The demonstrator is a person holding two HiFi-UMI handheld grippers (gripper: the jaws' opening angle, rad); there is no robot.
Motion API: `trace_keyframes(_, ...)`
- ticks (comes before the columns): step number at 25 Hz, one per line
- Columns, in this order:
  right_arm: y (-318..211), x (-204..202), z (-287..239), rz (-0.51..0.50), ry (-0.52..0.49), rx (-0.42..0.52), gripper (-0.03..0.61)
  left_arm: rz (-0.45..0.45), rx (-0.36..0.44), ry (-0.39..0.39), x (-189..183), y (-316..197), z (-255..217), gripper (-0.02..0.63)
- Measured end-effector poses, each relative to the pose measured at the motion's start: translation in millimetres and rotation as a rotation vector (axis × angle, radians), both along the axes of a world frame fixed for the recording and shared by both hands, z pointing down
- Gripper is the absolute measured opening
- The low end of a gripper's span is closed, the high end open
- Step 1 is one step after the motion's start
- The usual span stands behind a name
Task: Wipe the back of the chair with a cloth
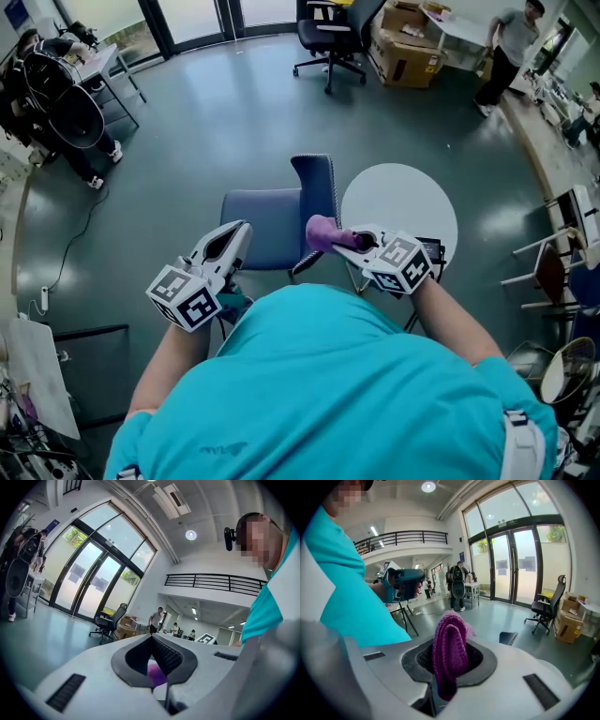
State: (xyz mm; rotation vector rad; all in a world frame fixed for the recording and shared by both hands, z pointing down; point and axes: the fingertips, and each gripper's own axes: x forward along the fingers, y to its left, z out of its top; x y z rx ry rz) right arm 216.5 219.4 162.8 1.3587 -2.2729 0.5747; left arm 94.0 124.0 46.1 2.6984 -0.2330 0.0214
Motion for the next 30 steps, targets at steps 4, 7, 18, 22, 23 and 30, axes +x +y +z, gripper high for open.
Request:
trace_keyframes(4,7.4,8.5,-29.0,0.060,-0.043,0.125,0.061,0.001,0.015,0.000,4.0,18.8,-19.0,-0.006)
trace_keyframes(7,-4.7,10.0,-55.5,0.112,-0.038,0.226,0.061,-0.003,0.037,0.017,-7.5,11.4,-31.2,-0.006)
trace_keyframes(18,-34.5,19.3,-123.3,0.373,-0.095,0.436,0.055,0.056,0.129,0.050,-40.5,-24.7,-62.4,-0.006)
trace_keyframes(22,-34.7,19.0,-123.9,0.364,-0.095,0.424,0.055,0.058,0.108,0.067,-39.4,-25.6,-60.0,-0.006)
trace_keyframes(23,-34.8,19.6,-123.8,0.361,-0.092,0.418,0.055,0.057,0.102,0.072,-38.5,-25.8,-59.6,-0.006)
trace_keyframes(30,-34.1,20.0,-121.2,0.341,-0.064,0.405,0.055,0.062,0.091,0.085,-34.7,-23.1,-56.0,-0.006)
